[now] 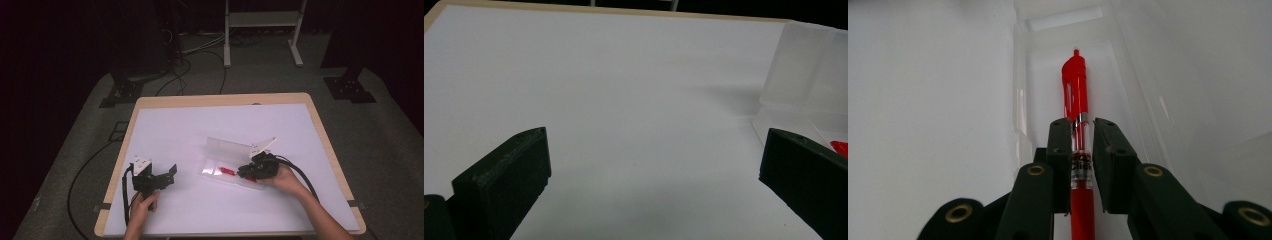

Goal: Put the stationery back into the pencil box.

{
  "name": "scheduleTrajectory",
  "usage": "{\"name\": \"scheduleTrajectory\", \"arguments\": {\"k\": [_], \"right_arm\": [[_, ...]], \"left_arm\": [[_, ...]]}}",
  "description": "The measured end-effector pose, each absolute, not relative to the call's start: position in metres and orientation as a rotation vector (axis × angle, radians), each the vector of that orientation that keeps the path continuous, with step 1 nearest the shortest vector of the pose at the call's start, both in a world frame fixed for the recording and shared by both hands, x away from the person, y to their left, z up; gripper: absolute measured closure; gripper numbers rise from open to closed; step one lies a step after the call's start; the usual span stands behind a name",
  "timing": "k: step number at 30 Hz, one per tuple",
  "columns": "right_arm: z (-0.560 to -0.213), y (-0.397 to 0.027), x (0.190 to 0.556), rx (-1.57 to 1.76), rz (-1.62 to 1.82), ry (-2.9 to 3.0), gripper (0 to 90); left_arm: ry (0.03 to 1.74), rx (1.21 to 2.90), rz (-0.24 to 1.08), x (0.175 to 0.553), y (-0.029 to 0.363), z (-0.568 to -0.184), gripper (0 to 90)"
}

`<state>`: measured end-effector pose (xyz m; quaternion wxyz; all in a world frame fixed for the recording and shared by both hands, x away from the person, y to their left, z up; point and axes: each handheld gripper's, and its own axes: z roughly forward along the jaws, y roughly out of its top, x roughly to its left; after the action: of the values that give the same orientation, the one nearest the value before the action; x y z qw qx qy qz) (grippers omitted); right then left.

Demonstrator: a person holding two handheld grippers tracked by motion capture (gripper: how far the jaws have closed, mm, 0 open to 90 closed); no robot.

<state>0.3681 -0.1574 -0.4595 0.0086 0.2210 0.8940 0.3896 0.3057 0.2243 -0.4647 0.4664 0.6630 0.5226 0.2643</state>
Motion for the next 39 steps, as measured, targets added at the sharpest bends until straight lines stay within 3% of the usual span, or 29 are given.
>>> {"name": "scheduleTrajectory", "arguments": {"k": [24,39], "right_arm": [[-0.438,-0.179,0.359,0.706,1.28,2.749,57.3],[-0.423,-0.194,0.35,0.706,1.3,2.703,53.9]], "left_arm": [[1.283,1.628,0.65,0.306,0.224,-0.465,0.0],[1.285,1.624,0.647,0.306,0.224,-0.465,0.0]]}}
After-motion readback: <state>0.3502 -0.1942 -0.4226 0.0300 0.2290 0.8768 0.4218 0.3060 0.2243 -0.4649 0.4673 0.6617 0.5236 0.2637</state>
